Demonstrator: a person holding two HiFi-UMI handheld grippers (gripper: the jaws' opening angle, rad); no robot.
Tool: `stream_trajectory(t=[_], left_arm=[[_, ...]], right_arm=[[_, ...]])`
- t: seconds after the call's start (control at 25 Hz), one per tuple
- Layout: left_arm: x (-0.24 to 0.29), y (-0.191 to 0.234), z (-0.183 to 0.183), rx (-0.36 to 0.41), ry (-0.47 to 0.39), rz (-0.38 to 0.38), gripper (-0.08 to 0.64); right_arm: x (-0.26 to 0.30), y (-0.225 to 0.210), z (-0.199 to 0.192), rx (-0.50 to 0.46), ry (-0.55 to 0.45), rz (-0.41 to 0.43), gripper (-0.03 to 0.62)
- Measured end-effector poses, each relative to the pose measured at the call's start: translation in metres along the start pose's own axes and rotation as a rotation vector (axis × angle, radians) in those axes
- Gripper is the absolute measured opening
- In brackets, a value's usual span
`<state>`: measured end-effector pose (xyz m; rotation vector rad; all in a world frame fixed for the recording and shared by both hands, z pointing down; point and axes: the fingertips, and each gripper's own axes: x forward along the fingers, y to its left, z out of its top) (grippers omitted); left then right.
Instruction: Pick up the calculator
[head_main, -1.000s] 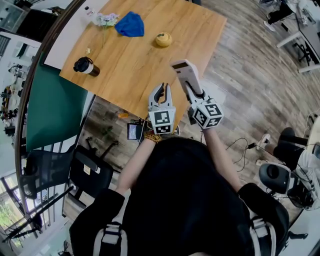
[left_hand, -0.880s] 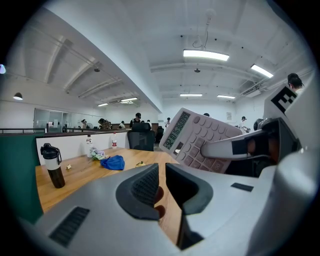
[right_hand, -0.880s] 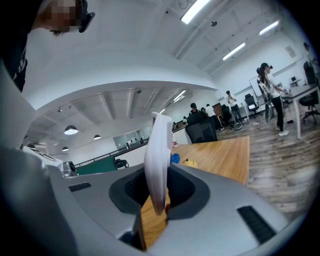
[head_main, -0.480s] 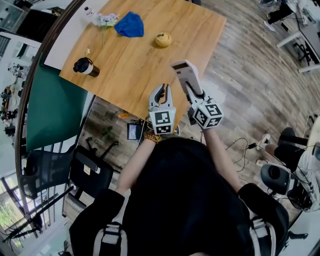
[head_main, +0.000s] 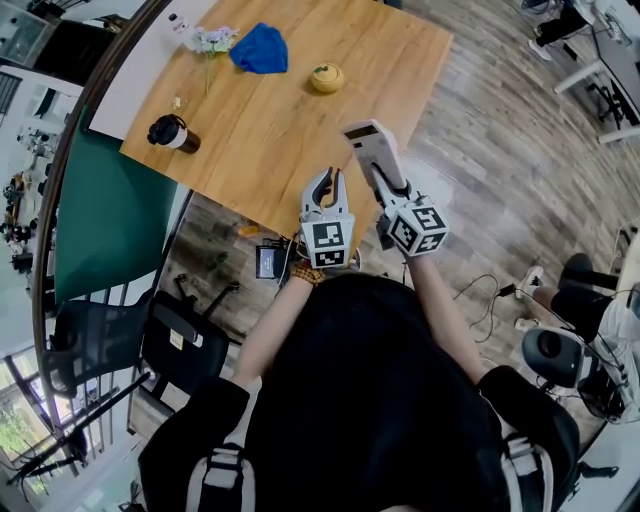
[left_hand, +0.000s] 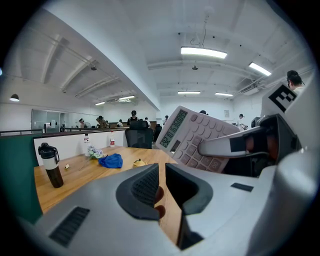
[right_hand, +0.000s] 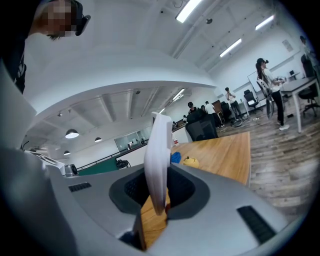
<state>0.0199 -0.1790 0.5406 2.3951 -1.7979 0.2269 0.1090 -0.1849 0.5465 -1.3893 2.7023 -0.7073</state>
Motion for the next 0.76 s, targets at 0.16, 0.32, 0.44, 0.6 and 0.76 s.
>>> stream_trajectory(t=[0.16, 0.32, 0.44, 0.6, 0.76], left_arm=[[-0.001, 0.0, -0.003, 0.002, 0.006, -0.003, 0.058], [0.001, -0.001, -0.004, 0.0, 0.009, -0.006, 0.058], [0.0, -0.002, -0.006, 0.002, 0.011, -0.008, 0.058], [-0.001, 0.0, -0.007, -0.006, 0.016, -0.004, 0.058], [0.0, 0.001, -0.009, -0.011, 0.023, -0.002, 0.058]], right_arm=[[0.0, -0.003, -0.004, 0.014, 0.003, -0.005, 0.072], [0.0, -0.005, -0.005, 0.02, 0.004, -0.006, 0.072], [-0.002, -0.006, -0.007, 0.022, 0.007, -0.008, 0.072], [-0.003, -0.006, -0.009, 0.02, 0.012, -0.014, 0.072], [-0.004, -0.01, -0.013, 0.023, 0.025, -0.025, 0.072]])
